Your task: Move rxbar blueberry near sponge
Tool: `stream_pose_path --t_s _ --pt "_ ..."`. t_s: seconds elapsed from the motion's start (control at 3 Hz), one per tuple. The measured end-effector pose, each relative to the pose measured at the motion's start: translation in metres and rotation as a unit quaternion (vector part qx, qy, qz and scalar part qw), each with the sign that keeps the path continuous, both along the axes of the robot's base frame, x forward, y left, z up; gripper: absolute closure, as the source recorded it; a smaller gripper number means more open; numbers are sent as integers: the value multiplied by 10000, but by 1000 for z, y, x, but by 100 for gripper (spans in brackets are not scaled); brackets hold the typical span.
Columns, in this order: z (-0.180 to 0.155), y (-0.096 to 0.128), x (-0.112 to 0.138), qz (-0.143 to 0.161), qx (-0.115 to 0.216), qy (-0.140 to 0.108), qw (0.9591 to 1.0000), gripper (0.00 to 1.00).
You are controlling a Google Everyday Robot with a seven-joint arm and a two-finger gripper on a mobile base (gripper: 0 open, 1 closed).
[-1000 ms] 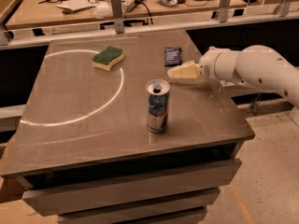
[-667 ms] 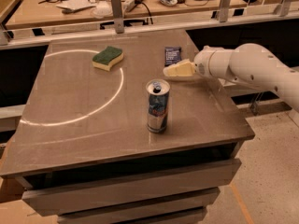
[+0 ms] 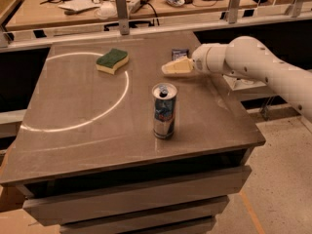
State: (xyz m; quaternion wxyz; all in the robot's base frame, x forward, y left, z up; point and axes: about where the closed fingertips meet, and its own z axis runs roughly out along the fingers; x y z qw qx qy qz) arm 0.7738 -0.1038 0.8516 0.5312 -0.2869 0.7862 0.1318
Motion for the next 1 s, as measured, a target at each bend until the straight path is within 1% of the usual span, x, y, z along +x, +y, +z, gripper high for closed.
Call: stream_pose_path --t_s 0.33,0.67,1.0 --pt "-9 3 9 -95 -10 163 9998 2" --pt "-17 4 10 -145 9 261 9996 25" --pt "-24 4 9 -285 -25 394 9988 55"
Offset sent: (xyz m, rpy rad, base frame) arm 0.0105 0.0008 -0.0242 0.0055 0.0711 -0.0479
